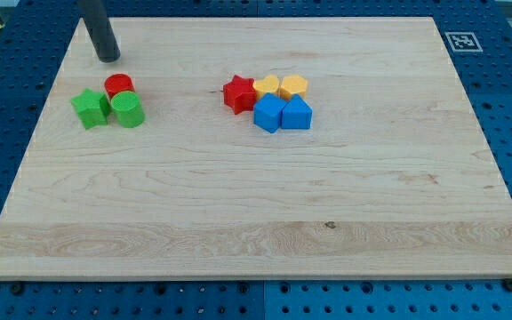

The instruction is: Keep red circle parallel right to green circle

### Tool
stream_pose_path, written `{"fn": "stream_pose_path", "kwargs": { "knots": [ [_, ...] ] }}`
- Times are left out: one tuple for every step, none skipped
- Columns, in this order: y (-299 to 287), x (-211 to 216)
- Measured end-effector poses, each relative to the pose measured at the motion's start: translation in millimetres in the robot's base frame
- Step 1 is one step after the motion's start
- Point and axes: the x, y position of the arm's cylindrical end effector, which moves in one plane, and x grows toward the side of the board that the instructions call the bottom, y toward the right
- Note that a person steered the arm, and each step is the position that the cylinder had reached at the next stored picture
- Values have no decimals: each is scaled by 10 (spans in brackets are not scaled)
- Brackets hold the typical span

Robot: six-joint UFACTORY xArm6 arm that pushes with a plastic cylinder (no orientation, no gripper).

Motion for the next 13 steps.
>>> {"fn": "stream_pose_path", "kwargs": {
  "knots": [
    [-2, 0],
    [-14, 40],
    [-108, 141],
    [-206, 237],
    [-303, 333],
    [-193, 403],
    [-47, 518],
    [36, 569],
    [39, 569],
    [190, 569],
    [271, 569],
    [425, 571],
    [482, 593]
  ]
}}
